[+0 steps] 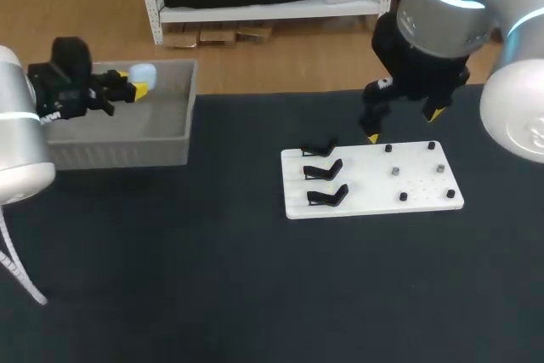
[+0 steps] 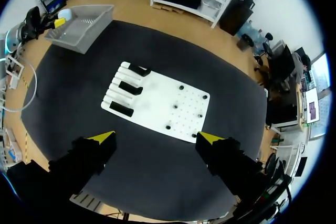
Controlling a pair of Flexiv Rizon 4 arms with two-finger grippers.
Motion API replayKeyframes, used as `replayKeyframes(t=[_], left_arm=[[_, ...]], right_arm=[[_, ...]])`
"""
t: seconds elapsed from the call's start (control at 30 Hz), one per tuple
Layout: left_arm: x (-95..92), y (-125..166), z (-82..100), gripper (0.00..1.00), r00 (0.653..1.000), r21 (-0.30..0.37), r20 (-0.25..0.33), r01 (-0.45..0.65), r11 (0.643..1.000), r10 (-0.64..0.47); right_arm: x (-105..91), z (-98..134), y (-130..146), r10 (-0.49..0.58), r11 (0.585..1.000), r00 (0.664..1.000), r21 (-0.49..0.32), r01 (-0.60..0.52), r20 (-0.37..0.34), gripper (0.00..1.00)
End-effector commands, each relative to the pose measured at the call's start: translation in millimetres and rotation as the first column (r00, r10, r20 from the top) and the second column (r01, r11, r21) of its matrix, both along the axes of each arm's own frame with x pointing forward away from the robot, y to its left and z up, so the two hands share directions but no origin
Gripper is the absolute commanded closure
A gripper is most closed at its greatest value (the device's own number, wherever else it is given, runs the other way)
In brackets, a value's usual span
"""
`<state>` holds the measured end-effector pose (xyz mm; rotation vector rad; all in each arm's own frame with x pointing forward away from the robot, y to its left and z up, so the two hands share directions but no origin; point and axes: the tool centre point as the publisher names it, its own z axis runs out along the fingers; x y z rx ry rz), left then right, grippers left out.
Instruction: Pick up each earbud case from the left stands, insert the matching earbuds, close the lid, and place the case in the box.
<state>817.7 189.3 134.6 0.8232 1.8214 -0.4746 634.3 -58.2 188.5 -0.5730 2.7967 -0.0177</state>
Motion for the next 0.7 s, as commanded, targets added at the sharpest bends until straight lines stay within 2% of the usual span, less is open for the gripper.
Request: replayKeyframes(t=[0.03, 0.13, 0.43, 0.47, 0.5, 0.7], left_arm=[[20.6, 2.7, -17.4, 1.0, 0.998, 0.009, 0.0, -0.059, 0.998, 0.059], [31.1, 6.8, -31.4, 1.0, 0.998, 0.01, -0.026, -0.06, 0.998, 0.06], [47.5, 1.3, -46.4, 0.98, 0.996, 0.024, -0.063, -0.057, 0.998, 0.058], [48.2, 1.3, -46.6, 0.56, 0.996, 0.026, -0.064, -0.057, 0.998, 0.058], [49.1, 1.3, -46.6, 0.01, 0.996, 0.027, -0.065, -0.055, 0.998, 0.057], [47.0, 2.2, -37.1, 0.0, 0.998, 0.041, -0.026, -0.05, 0.998, 0.051]], right_arm=[[-1.6, 0.1, -1.1, 0.0, 1.0, 1.0, 0.002, 0.0, 0.003, 0.0], [-1.6, 0.1, -1.1, 0.0, 1.0, 1.0, 0.002, 0.0, 0.003, 0.0], [-1.6, 0.1, -1.1, 0.0, 1.0, 1.0, 0.002, 0.0, 0.003, 0.0], [-1.6, 0.1, -1.1, 0.0, 1.0, 1.0, 0.002, 0.0, 0.003, 0.0], [-1.6, 0.1, -1.1, 0.0, 1.0, 1.0, 0.002, 0.0, 0.003, 0.0], [-1.6, 0.1, -1.1, 0.0, 1.0, 1.0, 0.002, 0.0, 0.003, 0.0]])
